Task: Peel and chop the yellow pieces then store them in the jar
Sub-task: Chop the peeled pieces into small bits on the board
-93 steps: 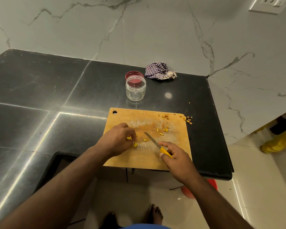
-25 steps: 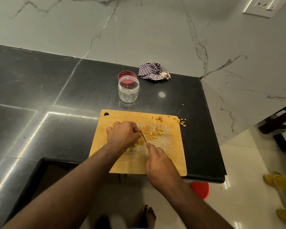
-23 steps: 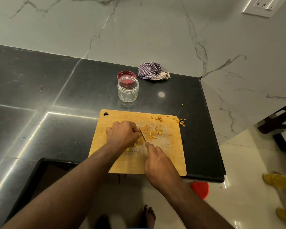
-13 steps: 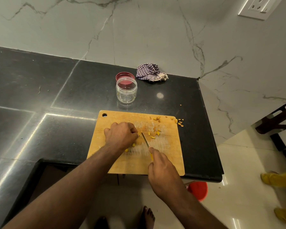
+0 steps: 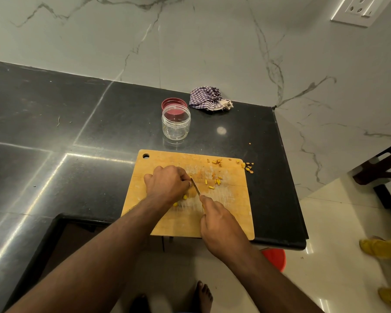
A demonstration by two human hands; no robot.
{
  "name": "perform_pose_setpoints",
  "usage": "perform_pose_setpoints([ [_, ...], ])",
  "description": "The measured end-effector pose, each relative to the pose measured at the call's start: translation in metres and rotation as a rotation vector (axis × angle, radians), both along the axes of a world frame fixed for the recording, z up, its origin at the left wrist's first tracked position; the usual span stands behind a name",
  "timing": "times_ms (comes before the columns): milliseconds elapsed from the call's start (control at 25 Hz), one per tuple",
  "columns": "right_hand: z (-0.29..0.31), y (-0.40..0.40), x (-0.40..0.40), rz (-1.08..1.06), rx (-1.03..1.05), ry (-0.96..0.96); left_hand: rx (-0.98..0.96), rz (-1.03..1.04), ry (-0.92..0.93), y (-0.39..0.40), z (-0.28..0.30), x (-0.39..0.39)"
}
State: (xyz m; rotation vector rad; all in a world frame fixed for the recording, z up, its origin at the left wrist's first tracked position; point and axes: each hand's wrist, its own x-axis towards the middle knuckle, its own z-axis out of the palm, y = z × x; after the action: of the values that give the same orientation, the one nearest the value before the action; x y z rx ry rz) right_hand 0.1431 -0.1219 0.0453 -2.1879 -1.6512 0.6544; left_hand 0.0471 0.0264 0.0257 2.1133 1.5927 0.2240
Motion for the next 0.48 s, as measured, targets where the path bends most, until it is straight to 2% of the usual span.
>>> perform_pose_setpoints([
  [200, 0.002, -0.025, 0.001, -0.019, 0.021, 0.047, -0.004, 0.001, -0.016, 0.0, -0.002, -0.001],
  [480, 0.005, -0.01, 0.001, -0.017, 0.043, 0.053, 0.007, 0.0, -0.027, 0.0, -0.007, -0.002],
])
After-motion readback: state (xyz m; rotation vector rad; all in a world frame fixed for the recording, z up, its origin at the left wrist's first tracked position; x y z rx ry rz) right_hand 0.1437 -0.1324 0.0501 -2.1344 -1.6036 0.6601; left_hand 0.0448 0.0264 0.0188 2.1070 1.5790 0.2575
